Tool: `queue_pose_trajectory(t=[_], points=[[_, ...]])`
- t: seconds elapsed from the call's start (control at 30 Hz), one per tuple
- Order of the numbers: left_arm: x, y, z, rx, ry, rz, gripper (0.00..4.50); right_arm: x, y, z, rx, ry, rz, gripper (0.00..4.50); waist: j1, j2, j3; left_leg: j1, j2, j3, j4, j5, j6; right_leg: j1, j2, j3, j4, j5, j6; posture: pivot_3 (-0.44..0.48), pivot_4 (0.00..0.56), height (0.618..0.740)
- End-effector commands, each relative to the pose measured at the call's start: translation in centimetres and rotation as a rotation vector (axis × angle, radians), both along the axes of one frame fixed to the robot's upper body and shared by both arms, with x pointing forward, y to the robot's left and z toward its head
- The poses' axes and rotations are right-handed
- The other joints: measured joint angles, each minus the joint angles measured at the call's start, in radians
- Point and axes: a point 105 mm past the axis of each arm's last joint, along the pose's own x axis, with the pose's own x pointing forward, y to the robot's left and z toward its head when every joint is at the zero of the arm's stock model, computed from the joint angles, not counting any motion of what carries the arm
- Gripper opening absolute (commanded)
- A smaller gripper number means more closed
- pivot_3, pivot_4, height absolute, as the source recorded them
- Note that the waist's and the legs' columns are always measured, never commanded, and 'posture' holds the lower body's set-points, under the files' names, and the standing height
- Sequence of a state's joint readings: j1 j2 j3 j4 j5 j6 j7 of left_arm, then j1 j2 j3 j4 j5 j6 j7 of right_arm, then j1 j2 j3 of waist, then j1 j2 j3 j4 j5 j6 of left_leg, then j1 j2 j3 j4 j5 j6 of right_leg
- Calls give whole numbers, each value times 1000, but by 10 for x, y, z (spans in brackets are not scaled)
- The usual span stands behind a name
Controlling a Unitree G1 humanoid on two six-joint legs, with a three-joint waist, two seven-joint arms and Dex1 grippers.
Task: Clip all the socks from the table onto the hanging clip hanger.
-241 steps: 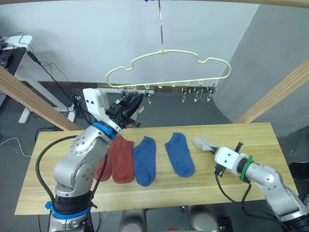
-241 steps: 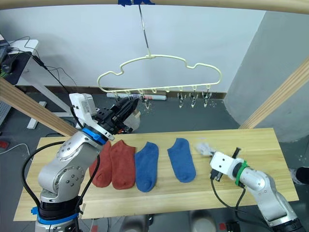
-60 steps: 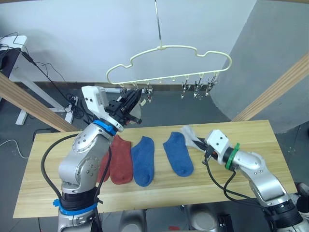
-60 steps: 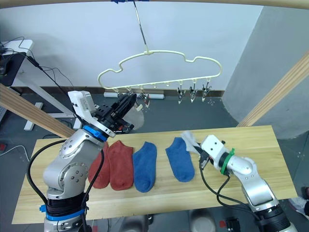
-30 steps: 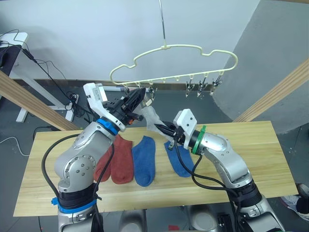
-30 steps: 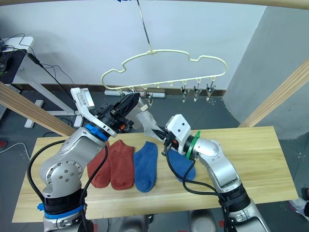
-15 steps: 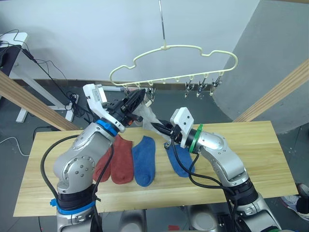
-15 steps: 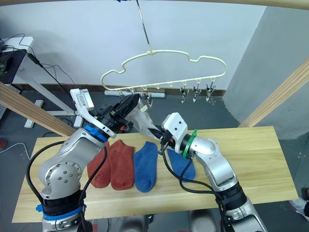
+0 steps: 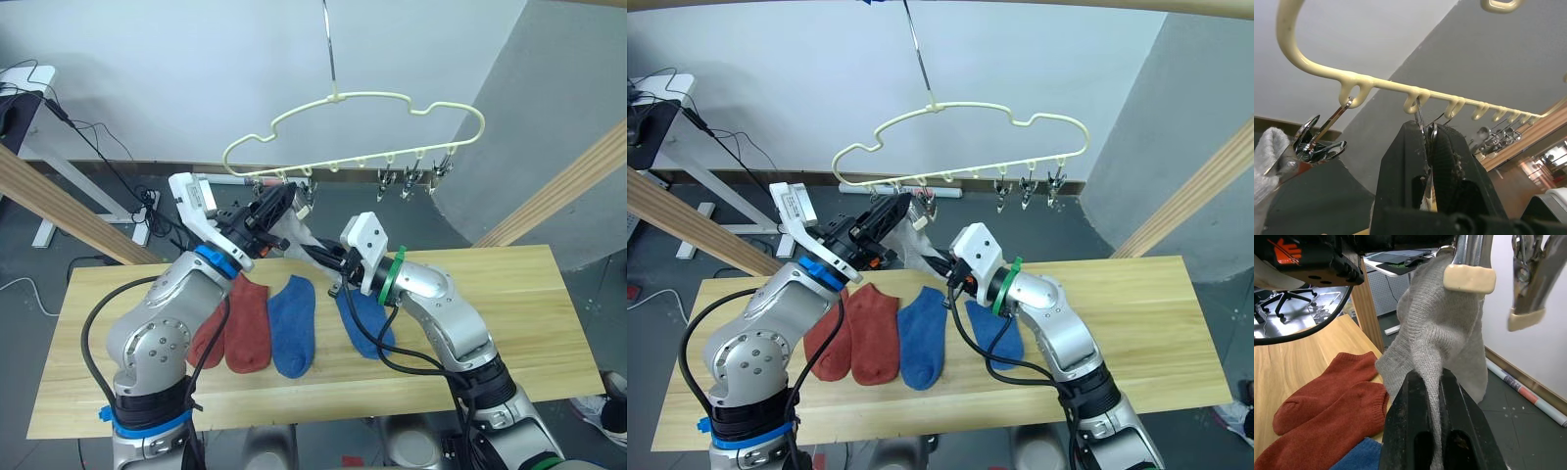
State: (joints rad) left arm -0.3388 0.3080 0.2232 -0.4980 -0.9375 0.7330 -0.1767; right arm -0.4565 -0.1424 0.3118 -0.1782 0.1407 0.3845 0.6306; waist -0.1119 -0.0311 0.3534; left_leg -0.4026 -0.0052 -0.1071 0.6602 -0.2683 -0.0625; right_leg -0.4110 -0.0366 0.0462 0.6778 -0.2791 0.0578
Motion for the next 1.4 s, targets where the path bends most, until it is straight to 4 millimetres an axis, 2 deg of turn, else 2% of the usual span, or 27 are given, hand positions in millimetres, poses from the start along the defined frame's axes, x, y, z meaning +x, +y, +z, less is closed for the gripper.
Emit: queue_pose_trajectory(t=[0.03, 0.2, 0.27, 0.3, 0.57, 0.7, 0.8, 0.87, 0.97, 1.07, 1.2, 1.37, 1.4], points=[[-4, 0, 9, 9, -51, 10, 142, -5, 6, 14, 37, -52, 30, 0, 0, 0, 0, 0, 0, 0, 0, 0, 0, 0, 0, 0, 0, 0, 0, -193, 354, 740], [-3, 0, 8, 22, -52, 20, 142, -3, 6, 16, 47, -60, 25, 0, 0, 0, 0, 0, 0, 0, 0, 0, 0, 0, 0, 0, 0, 0, 0, -190, 355, 740], [-3, 4, 8, 35, -62, 43, 845, -3, 6, 16, 48, -58, 24, 0, 0, 0, 0, 0, 0, 0, 0, 0, 0, 0, 0, 0, 0, 0, 0, -192, 354, 740], [-3, 4, 8, 31, -62, 41, 1018, -3, 6, 16, 51, -56, 24, 0, 0, 0, 0, 0, 0, 0, 0, 0, 0, 0, 0, 0, 0, 0, 0, -191, 353, 740], [-4, 4, 6, 49, -67, 42, 3443, -3, 10, 17, 64, -39, 35, 0, 0, 0, 0, 0, 0, 0, 0, 0, 0, 0, 0, 0, 0, 0, 0, -188, 352, 740], [-5, 6, 2, 102, -81, 58, 4500, -2, 10, 11, 31, -27, 35, 1115, 0, 0, 0, 0, 0, 0, 0, 0, 0, 0, 0, 0, 0, 0, 0, -184, 349, 740], [-6, 7, -1, 163, -105, 84, 4500, -1, 4, 6, -13, -31, 21, 2065, 0, 0, 0, 0, 0, 0, 0, 0, 0, 0, 0, 0, 0, 0, 0, -184, 348, 740], [-6, 8, -2, 200, -125, 107, 4500, -1, -1, 4, -31, -30, 13, 2065, 1, 0, 0, 0, 0, 0, -1, 0, 0, 0, 0, 0, 0, 0, 0, -186, 348, 740], [-7, 10, -3, 274, -186, 157, 4500, -14, -23, 0, -93, -35, 41, 2065, 5, 0, 0, -1, 0, 0, -1, 0, 0, -1, -1, 0, -1, 0, 0, -191, 348, 740], [-10, 6, -5, 325, -242, 161, 4500, -24, -35, 0, -126, -39, 63, 2065, 5, 0, 0, -3, 0, 0, -1, 0, 0, -1, -1, 0, -4, 0, 0, -191, 348, 740], [-19, -14, -9, 360, -325, 124, 4500, -59, -73, 16, -171, -13, 177, 2065, 8, 1, 1, -7, 1, -1, -1, 0, 0, -4, -2, -1, -4, 0, 0, -218, 348, 740], [-14, -13, -14, 330, -337, 186, 4500, -60, -96, 35, -187, -1, 127, 2065, 1, 1, 1, -9, 0, -1, 1, 0, 0, -5, -2, -1, -4, 0, 0, -261, 349, 740], [-14, -14, -15, 323, -340, 186, 4321, -60, -99, 38, -189, -1, 117, 2084, -1, 1, 1, -8, 0, -1, 1, 0, 1, -5, -2, -1, -4, 0, 0, -261, 349, 740]])
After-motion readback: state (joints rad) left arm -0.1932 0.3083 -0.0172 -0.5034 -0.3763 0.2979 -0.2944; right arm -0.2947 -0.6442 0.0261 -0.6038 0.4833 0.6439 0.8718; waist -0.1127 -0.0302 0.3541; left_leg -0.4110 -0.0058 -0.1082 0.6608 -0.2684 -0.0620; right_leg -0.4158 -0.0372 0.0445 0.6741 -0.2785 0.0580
